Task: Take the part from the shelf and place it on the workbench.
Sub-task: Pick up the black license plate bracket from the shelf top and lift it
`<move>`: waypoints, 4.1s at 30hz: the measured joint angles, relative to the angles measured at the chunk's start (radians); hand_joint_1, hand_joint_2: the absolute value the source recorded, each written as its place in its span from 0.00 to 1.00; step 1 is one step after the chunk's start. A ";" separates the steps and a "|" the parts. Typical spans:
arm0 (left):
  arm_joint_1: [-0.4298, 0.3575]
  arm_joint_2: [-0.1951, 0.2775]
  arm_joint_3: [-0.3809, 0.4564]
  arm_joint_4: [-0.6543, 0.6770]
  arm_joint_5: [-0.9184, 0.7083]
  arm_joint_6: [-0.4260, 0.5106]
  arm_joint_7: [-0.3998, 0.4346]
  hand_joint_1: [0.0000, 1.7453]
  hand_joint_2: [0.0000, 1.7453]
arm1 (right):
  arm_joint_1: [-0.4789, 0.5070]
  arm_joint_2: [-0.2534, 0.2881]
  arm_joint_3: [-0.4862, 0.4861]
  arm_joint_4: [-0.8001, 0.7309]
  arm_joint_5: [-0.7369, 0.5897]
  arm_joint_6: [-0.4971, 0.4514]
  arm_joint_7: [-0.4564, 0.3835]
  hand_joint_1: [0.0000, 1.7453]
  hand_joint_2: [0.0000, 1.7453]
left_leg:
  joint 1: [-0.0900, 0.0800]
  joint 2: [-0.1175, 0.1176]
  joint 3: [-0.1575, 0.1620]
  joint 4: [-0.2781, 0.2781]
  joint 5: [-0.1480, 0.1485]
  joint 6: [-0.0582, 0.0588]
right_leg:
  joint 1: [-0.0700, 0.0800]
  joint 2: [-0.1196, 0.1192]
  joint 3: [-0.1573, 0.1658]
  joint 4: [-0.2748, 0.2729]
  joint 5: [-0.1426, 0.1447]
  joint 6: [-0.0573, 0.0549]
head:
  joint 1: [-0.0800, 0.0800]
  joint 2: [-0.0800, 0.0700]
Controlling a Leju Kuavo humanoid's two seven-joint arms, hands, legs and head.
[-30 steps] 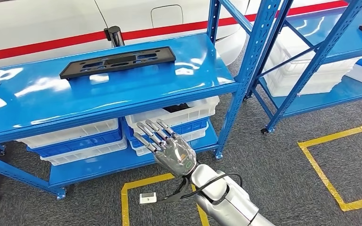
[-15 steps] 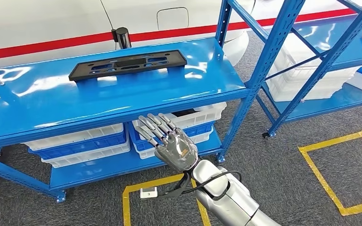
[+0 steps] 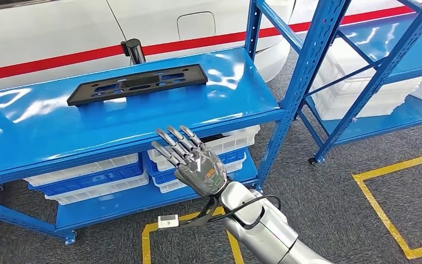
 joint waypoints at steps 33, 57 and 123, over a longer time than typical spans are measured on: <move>-0.001 0.001 0.001 0.000 -0.001 0.000 -0.005 0.00 0.00 | -0.021 0.019 0.021 0.019 -0.010 0.022 0.004 0.00 1.00 | 0.002 0.001 0.010 -0.072 0.079 0.014 | 0.000 0.004 0.011 0.014 -0.018 0.006 | 0.000 0.000; -0.006 0.001 0.005 -0.001 -0.002 0.001 -0.001 0.00 0.00 | -0.034 0.032 0.029 0.029 -0.016 0.019 0.004 0.00 1.00 | -0.007 0.000 0.158 -0.228 0.056 0.012 | -0.005 0.000 0.007 -0.002 0.000 0.014 | 0.000 0.000; -0.013 0.004 0.019 -0.001 -0.090 -0.007 0.017 0.00 0.00 | -0.164 0.191 0.192 0.344 -0.110 0.127 0.015 0.00 1.00 | -0.022 -0.003 0.085 -0.271 0.173 0.035 | 0.012 -0.001 0.046 -0.008 -0.044 0.027 | 0.004 0.000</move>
